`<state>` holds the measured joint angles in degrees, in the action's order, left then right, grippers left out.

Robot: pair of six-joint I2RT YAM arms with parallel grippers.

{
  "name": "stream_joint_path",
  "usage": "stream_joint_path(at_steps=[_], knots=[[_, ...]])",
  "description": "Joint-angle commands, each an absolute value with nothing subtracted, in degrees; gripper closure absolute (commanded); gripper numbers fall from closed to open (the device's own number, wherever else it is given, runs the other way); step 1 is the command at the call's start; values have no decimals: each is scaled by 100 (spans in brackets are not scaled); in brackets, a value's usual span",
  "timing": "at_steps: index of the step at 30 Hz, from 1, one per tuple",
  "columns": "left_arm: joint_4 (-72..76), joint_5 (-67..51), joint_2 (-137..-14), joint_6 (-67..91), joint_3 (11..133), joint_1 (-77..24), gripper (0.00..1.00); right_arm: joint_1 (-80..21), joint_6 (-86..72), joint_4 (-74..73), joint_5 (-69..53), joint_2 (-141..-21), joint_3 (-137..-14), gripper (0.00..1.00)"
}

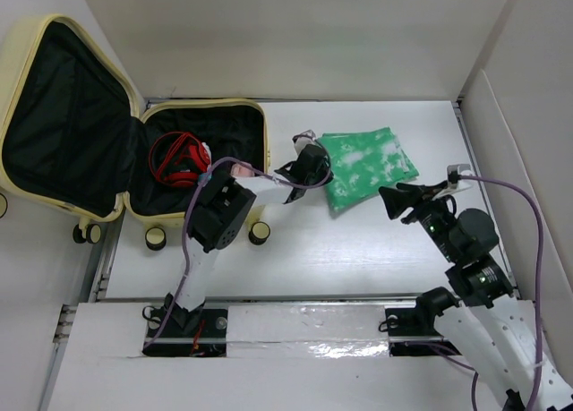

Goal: Pack the luggage

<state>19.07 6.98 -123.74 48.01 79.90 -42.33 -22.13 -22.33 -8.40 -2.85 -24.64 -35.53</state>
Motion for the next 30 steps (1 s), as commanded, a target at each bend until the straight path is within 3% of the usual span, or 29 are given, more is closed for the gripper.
stream_joint_path(at_steps=[1,9,19,23,30], knots=[[1751,660,-11278,3860,8112,-4017,100,-2180,-2303,-203,-352,-2793,-3569,36],[458,607,-10083,2620,9183,-3622,100,-2180,-2417,667,-246,-3436,-3480,37],[-1229,-342,-9809,1635,10933,-2129,100,-2180,-2347,686,-123,-3402,-3375,36],[-1003,-685,-9221,1626,10242,-1259,100,-2180,-2277,589,-26,-3305,-3331,36],[-44,-1414,-8140,1740,7534,420,100,-2180,-2268,571,-70,-3243,-3164,36]])
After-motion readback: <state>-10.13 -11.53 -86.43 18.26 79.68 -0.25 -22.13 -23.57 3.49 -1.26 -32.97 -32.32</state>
